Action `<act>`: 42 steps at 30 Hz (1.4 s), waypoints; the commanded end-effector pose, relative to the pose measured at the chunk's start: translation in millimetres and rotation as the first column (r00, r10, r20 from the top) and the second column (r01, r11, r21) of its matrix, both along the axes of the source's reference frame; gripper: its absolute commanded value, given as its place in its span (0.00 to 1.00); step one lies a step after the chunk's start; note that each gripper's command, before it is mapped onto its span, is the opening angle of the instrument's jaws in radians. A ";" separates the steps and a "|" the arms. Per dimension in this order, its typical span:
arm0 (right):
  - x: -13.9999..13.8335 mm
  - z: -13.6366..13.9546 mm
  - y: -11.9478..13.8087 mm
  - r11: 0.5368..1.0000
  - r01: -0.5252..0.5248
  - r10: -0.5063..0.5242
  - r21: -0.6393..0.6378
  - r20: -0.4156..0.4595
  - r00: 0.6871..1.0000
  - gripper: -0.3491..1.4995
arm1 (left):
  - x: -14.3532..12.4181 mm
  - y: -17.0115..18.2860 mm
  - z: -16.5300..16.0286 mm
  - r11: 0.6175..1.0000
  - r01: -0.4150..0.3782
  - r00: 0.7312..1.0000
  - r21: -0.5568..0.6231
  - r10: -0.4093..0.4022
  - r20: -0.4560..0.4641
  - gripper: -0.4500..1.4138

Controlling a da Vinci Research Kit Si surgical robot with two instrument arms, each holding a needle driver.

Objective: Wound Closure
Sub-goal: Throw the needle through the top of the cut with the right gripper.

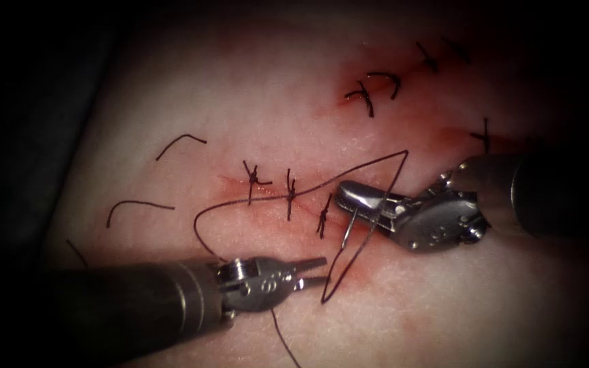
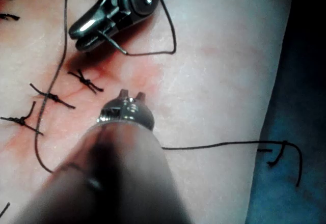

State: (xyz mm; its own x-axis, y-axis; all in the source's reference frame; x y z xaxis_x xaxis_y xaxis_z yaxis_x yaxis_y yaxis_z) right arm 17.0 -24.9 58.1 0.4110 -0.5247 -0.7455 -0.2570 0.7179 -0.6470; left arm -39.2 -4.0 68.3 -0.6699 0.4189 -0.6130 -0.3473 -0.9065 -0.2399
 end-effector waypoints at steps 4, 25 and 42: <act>1.0 1.8 -3.1 0.997 0.030 -0.027 -0.068 0.047 0.999 0.00 | -0.2 -0.2 0.6 1.000 0.002 1.000 0.004 -0.002 -0.001 0.13; -0.1 6.6 -5.9 0.997 0.057 -0.051 -0.044 0.126 0.991 0.00 | 0.1 -0.3 0.5 1.000 0.002 1.000 0.002 -0.002 -0.006 0.11; -1.6 10.3 -6.6 0.996 0.021 -0.034 0.091 0.151 0.988 0.00 | 0.3 -0.4 0.5 1.000 0.003 1.000 0.000 -0.003 -0.011 0.09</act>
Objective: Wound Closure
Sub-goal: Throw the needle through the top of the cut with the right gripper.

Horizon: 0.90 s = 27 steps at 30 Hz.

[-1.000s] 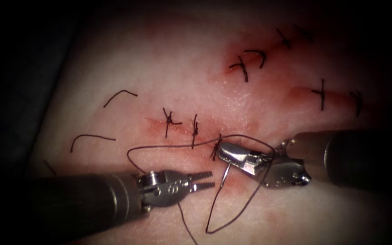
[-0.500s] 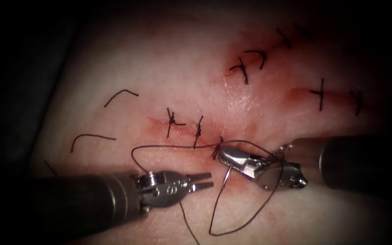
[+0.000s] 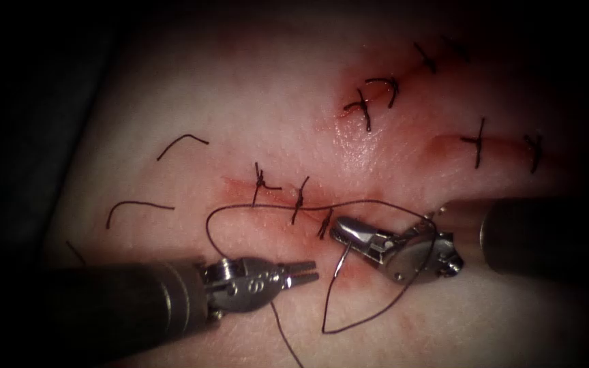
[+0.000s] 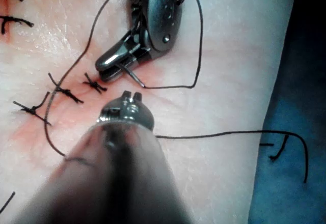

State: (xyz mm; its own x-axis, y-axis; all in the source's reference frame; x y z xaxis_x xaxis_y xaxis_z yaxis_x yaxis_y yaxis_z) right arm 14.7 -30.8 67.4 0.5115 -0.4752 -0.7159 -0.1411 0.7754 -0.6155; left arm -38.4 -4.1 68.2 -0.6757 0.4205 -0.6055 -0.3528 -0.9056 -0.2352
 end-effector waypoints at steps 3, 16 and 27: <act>1.0 1.8 -1.0 0.999 0.010 -0.010 0.034 0.008 1.000 0.00 | -0.6 -0.3 0.6 1.000 0.000 1.000 0.001 0.000 0.001 0.09; 1.5 4.5 -1.9 0.994 0.023 -0.026 0.111 0.026 0.999 0.00 | -0.6 -0.4 0.6 1.000 -0.001 1.000 0.001 0.001 -0.004 0.05; 0.9 6.3 -2.7 0.972 -0.004 0.005 0.236 0.000 1.000 0.00 | -0.7 -0.5 0.7 1.000 -0.005 1.000 0.004 0.005 -0.007 0.05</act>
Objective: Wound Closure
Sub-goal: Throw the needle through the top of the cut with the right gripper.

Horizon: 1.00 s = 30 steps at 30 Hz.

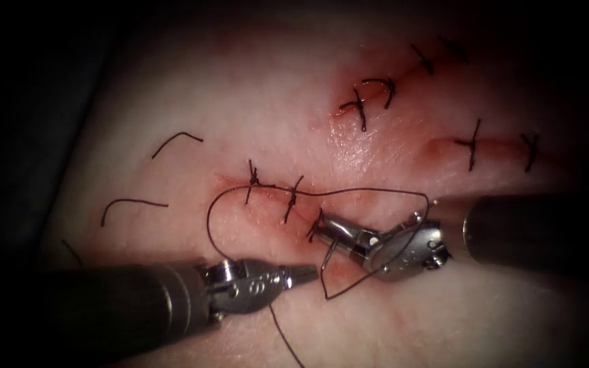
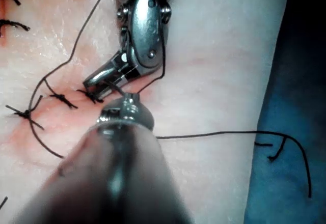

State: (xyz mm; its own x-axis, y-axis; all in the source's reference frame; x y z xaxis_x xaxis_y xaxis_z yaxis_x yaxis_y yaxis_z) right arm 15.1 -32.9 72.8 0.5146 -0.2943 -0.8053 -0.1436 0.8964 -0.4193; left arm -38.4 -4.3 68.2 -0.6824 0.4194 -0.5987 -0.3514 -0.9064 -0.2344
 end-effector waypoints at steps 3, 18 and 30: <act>0.1 0.5 -0.4 1.000 -0.004 0.005 0.022 -0.022 1.000 0.00 | -0.6 -0.3 0.7 1.000 -0.001 1.000 0.000 0.001 -0.001 0.05; -0.6 -8.9 4.8 0.990 -0.104 0.125 0.099 -0.229 0.965 0.00 | -1.1 0.2 1.6 1.000 0.005 1.000 -0.002 -0.005 -0.005 0.04; 0.0 -11.9 8.2 0.988 -0.106 0.133 0.116 -0.260 0.957 0.00 | -3.2 0.1 2.4 1.000 0.005 1.000 0.005 -0.005 -0.019 0.04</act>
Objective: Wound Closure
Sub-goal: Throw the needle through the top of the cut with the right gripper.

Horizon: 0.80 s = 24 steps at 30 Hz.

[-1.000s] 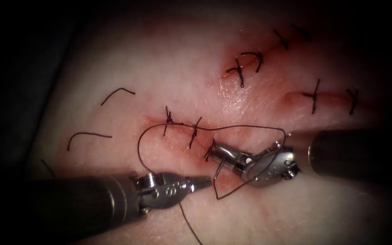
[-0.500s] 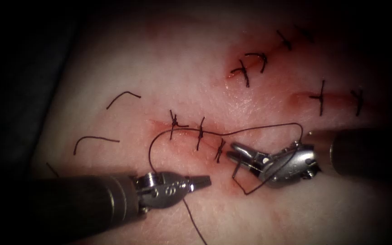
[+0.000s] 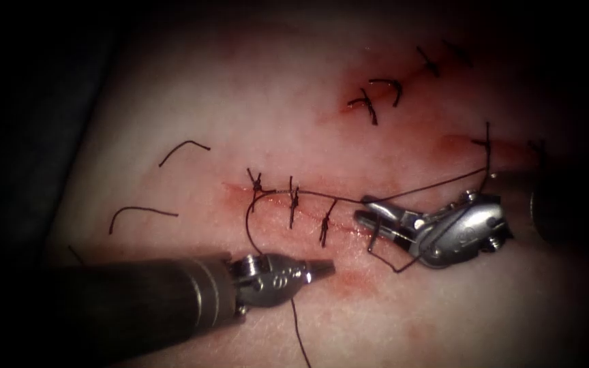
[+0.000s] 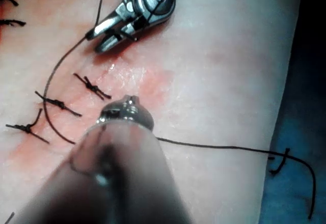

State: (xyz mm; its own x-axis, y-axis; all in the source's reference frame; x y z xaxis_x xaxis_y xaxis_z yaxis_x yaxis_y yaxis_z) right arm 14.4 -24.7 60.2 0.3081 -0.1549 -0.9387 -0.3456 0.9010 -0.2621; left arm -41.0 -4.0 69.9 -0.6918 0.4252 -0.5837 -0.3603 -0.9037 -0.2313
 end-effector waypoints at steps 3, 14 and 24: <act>0.9 0.3 0.5 1.000 0.003 -0.003 0.007 -0.011 1.000 0.00 | -0.9 -0.2 1.0 1.000 -0.001 1.000 0.001 0.001 0.007 0.04; 1.9 -1.3 3.2 0.998 0.032 -0.031 0.046 -0.025 0.999 0.00 | -0.7 0.2 2.7 1.000 -0.010 1.000 0.011 0.010 -0.003 0.04; 2.7 -1.1 6.2 0.985 0.099 -0.103 0.143 0.022 0.994 0.00 | -0.5 0.3 3.9 1.000 -0.018 1.000 0.021 0.018 -0.011 0.04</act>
State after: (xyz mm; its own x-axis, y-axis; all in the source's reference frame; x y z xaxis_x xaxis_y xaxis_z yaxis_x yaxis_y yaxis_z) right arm 16.5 -17.9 58.3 0.3244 -0.0196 -0.9457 -0.2468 0.9634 -0.1046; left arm -41.0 -3.4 73.2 -0.7079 0.4252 -0.5640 -0.3475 -0.9049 -0.2460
